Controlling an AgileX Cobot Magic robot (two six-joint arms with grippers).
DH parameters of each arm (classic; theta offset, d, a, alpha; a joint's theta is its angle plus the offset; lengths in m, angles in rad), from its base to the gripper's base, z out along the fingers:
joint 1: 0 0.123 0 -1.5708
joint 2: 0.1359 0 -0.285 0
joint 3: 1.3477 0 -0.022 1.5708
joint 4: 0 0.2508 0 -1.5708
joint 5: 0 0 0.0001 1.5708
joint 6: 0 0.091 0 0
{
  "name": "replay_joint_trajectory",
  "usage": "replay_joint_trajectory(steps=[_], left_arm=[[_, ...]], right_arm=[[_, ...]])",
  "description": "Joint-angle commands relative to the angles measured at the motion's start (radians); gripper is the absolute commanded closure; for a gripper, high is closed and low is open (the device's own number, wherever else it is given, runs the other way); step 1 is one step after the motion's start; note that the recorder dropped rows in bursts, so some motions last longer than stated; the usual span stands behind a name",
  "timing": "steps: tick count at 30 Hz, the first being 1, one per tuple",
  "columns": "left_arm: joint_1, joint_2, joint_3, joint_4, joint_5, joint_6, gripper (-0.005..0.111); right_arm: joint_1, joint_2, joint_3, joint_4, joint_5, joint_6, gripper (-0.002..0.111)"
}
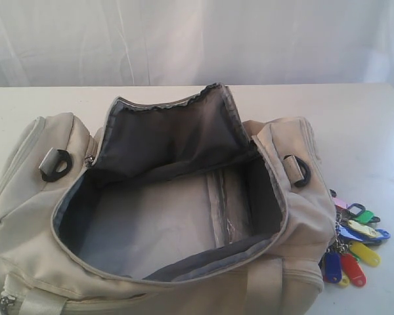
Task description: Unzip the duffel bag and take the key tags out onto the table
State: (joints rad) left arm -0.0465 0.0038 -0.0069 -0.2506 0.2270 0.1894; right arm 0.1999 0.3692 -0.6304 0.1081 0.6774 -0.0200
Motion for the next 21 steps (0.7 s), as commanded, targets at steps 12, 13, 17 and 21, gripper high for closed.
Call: replay_joint_trajectory(steps=[12, 13, 17, 21], left_arm=[[0.008, -0.004, 0.007, 0.207, -0.025, -0.008, 0.107], [0.013, -0.004, 0.007, 0.207, -0.025, -0.008, 0.107], [0.047, -0.004, 0.007, 0.207, -0.025, -0.008, 0.107], [0.047, -0.004, 0.007, 0.207, -0.025, -0.008, 0.107]], right_arm=[[-0.003, -0.007, 0.004, 0.001, -0.012, 0.003, 0.108], [-0.003, -0.007, 0.004, 0.001, -0.012, 0.003, 0.108], [-0.003, -0.007, 0.004, 0.001, -0.012, 0.003, 0.108], [-0.003, -0.007, 0.004, 0.001, -0.012, 0.003, 0.108]])
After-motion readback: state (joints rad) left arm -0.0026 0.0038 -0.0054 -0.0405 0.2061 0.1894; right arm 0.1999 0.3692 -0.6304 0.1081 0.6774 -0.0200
